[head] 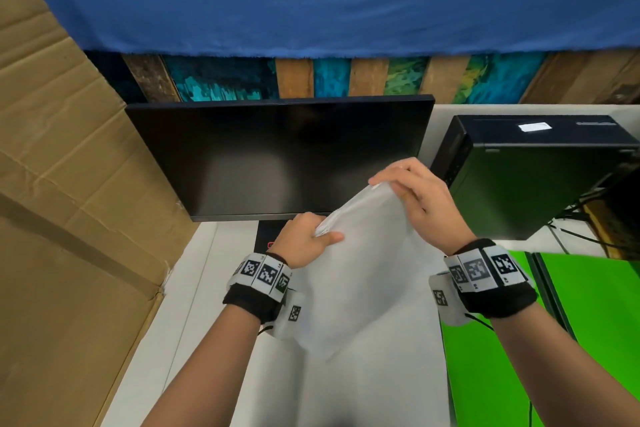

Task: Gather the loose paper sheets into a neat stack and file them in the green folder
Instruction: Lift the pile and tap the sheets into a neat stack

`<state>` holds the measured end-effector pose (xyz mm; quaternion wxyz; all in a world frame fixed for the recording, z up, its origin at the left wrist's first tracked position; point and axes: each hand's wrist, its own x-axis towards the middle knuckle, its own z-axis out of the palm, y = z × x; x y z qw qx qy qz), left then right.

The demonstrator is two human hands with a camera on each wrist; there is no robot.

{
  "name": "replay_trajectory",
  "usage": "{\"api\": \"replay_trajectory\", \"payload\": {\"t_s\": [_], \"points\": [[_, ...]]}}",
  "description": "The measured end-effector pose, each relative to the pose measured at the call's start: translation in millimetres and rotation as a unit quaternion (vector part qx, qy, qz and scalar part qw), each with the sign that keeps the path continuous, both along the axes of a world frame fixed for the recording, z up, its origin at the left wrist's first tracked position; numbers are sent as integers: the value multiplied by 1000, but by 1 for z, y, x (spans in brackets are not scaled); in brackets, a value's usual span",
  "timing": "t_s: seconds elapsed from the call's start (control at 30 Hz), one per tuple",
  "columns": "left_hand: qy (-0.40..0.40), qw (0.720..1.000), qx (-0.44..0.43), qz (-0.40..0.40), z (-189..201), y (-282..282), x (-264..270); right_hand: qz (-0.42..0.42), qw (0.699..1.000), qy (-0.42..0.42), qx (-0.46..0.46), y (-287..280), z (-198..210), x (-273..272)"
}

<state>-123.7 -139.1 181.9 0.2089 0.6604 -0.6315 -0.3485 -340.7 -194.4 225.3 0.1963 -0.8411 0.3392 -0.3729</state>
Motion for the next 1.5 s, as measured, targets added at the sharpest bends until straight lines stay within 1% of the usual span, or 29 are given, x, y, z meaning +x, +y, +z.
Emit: {"api": "replay_trajectory", "payload": {"t_s": [0.07,0.1,0.13,0.2,0.23,0.27,0.33,0.43,0.47,0.5,0.57,0.63,0.7,0.73,0.77,0.8,0.87,0.9,0.93,1.03,1.07,1.13,1.17,1.23,1.33,1.37,1.4,1.43,1.5], "points": [[56,998,15,-4,4,3,5,-16,1000,-5,8,-3,1,-3],[84,996,25,-1,5,5,10,-23,999,-6,34,-5,0,-7],[117,993,28,12,6,7,15,-25,997,-4,80,-7,-1,-12],[182,981,18,62,5,11,26,-24,983,10,179,-10,-5,-25],[207,974,7,92,5,13,32,-24,975,8,219,-13,-11,-33],[227,966,-3,121,4,14,37,-25,964,-13,263,-14,-16,-39],[266,950,-15,166,3,18,44,-14,926,-106,363,-14,-28,-47],[314,925,-32,212,1,22,43,29,845,-264,464,-7,-42,-39],[328,919,-35,215,0,23,40,38,832,-286,474,-4,-45,-32],[338,917,-33,208,0,23,35,32,829,-292,476,-1,-46,-23],[346,920,-21,181,2,21,25,-5,842,-297,451,0,-44,-8],[351,924,-19,150,7,19,25,-24,847,-325,420,0,-34,-2],[349,929,-24,120,14,17,33,2,855,-337,394,-3,-23,-4],[348,930,-25,112,16,15,37,28,864,-327,383,-4,-20,-6],[346,931,-25,112,18,14,40,52,874,-303,376,-3,-17,-7],[339,935,-18,107,18,12,42,74,889,-262,369,-4,-21,-9],[317,945,7,85,17,10,40,111,906,-172,370,-3,-34,-12],[311,947,9,80,14,8,39,110,912,-142,369,-3,-41,-13],[314,946,5,85,9,6,38,88,917,-134,366,-4,-50,-15],[329,936,-18,122,2,1,27,-3,904,-187,383,-5,-64,-15],[330,934,-30,135,0,-2,20,-29,908,-191,373,-6,-65,-13],[345,922,-49,172,5,-5,7,-80,905,-214,360,-7,-60,-6],[353,916,-59,178,11,-5,1,-94,897,-240,358,-8,-55,-4],[362,913,-90,166,16,-6,0,-84,896,-268,344,-8,-43,-7],[373,910,-110,147,16,1,9,-43,923,-227,307,-5,-40,-16],[372,909,-110,151,11,4,11,-33,924,-219,311,-2,-42,-18],[376,906,-105,164,5,6,12,-31,919,-220,325,-1,-48,-18],[389,897,-100,182,0,9,12,-31,910,-229,345,1,-52,-18],[416,878,-103,214,-4,11,9,-30,901,-239,361,2,-56,-17]]}}
